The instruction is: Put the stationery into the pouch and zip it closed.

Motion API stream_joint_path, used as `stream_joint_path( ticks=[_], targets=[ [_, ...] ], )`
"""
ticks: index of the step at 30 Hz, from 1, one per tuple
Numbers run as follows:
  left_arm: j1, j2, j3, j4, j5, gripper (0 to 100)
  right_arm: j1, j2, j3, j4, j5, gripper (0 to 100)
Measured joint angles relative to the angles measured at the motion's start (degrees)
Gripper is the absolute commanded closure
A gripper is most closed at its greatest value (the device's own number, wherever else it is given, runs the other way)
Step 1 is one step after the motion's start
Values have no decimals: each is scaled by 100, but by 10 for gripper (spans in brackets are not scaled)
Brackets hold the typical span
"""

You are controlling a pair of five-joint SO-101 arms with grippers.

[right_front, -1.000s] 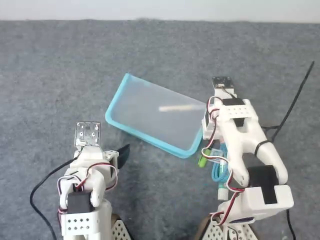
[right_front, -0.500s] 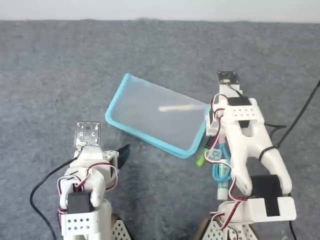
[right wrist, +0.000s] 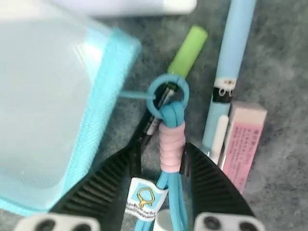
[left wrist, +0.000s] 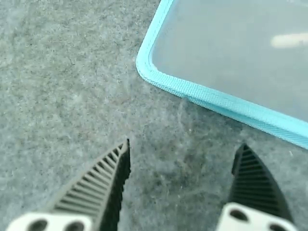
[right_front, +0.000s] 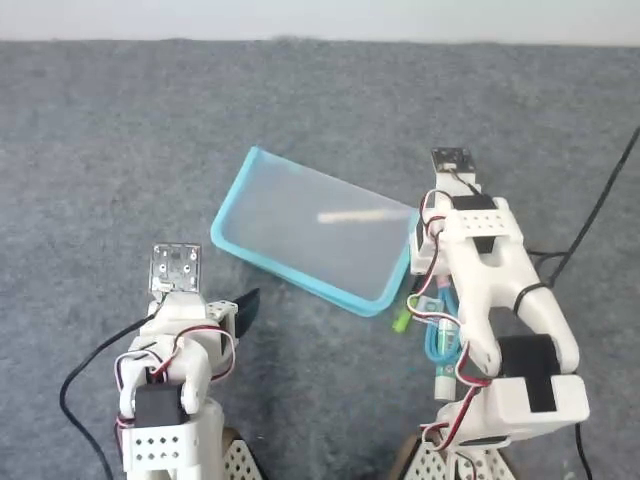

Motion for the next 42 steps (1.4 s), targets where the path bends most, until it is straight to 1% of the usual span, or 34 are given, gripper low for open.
stream_joint_path(
  ticks=[13, 18, 22, 25, 28, 29, 34, 37, 40, 42],
  targets=[
    [0, 0, 0, 0, 0, 676, 114, 747, -396, -70, 123, 864],
    [-26, 0, 0, 0, 0, 676, 308, 826, -466, -62, 132, 971],
    [-501, 0, 0, -70, 0, 676, 501, 844, -484, -53, 193, 939],
    [-1108, 0, 0, -457, -44, 677, 510, 844, -492, -9, 457, 991],
    [-1802, 0, 0, -818, -448, 677, 519, 844, -492, 62, 809, 992],
    [-1925, 0, 0, -862, -571, 677, 519, 818, -492, 141, 923, 992],
    [-2084, 0, 0, -888, -1248, 677, 527, 35, -466, 589, 1099, 991],
    [-2084, 0, -62, -853, -1380, 677, 527, -809, -466, 844, 1116, 991],
    [-2031, 0, -563, -527, -1486, 677, 519, -1679, -466, 1029, 1125, 991],
    [-1802, 0, -1037, -158, -1635, 677, 431, -2233, -510, 1257, 1125, 991]
  ],
)
